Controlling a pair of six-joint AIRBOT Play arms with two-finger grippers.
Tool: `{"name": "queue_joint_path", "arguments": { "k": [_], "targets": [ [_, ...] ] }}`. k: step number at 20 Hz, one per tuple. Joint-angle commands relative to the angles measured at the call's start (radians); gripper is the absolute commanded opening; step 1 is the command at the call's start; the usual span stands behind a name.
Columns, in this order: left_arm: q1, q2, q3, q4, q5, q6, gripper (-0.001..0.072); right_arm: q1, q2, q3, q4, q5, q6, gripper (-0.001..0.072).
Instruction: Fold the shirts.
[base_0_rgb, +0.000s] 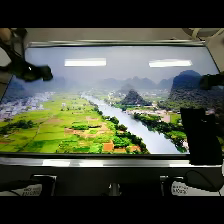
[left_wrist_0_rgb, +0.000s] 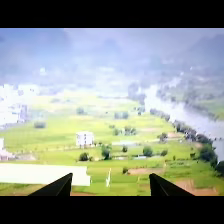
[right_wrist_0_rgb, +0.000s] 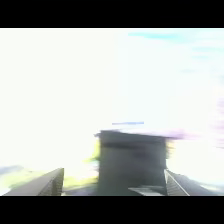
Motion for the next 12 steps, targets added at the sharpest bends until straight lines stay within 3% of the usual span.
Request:
{"name": "queue_joint_path", "arguments": {
  "k": [1, 12],
  "targets": [
    [-0.002, 0.003, -0.177, 0.073, -0.153, -0.019, 0.0572, 0.19, -0.105, 0.009, 0.0, 0.222, 0.026, 0.0674],
    [-0.002, 0.024, -0.203, 0.074, -0.084, -0.043, 0.0571, 0.214, -0.115, 0.01, -0.015, 0.275, 0.059, 0.0673]
  ]
}}
